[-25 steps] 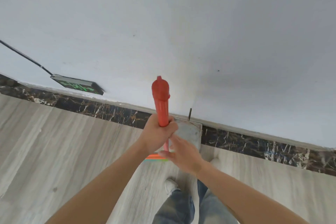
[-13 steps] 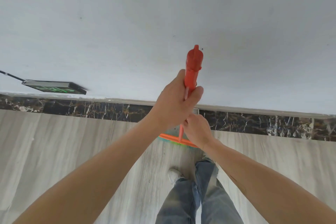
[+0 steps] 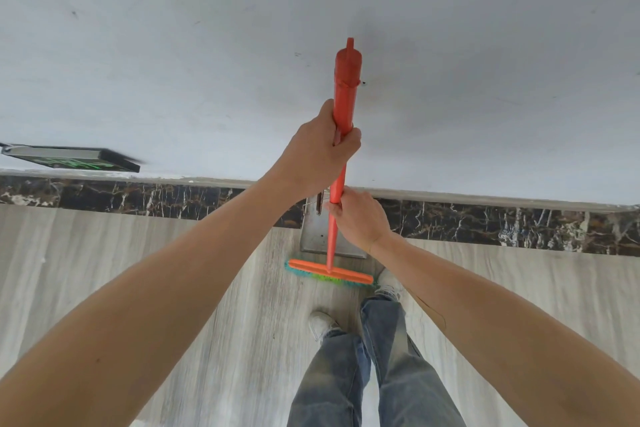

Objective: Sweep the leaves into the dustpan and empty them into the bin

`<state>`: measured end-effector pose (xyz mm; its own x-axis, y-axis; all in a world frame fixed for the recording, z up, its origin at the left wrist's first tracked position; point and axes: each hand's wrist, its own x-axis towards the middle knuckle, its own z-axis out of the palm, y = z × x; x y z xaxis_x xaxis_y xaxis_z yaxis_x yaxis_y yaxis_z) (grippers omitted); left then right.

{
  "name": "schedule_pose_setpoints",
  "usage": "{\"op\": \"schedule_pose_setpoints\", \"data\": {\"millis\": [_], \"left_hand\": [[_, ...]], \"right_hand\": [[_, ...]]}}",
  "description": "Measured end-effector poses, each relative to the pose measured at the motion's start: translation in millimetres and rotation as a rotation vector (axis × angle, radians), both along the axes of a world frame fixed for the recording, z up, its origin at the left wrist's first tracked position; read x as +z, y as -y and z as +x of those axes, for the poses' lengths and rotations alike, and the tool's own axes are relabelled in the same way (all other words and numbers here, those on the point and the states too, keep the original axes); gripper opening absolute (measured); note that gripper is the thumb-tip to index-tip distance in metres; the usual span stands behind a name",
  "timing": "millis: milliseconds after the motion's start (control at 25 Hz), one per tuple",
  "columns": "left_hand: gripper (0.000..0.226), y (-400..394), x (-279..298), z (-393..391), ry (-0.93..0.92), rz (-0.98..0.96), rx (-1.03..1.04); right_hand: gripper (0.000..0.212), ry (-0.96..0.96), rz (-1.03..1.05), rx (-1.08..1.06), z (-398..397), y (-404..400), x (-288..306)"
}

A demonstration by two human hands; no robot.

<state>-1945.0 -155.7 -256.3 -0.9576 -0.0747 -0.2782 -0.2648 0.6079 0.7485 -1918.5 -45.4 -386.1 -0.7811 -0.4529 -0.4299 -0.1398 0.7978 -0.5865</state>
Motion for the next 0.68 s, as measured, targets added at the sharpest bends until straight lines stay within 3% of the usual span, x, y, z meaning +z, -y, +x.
{"op": "schedule_pose_setpoints", "data": {"millis": [240, 360, 680], "left_hand": [[0.022, 0, 2, -19, -0.049, -0.015, 0.046], [0.025, 3, -3, -27, -0.079, -0.119, 0.009], [0.036, 11, -10, -16, -0.112, -0.217, 0.034]], "right_hand": [[0.03, -0.052, 0.043, 0.027, -29, 0, 6], [0.026, -0.087, 0.045, 0.036, -41, 0, 7], [0.042, -0.025, -0.059, -0.175, -33, -9, 33]]}}
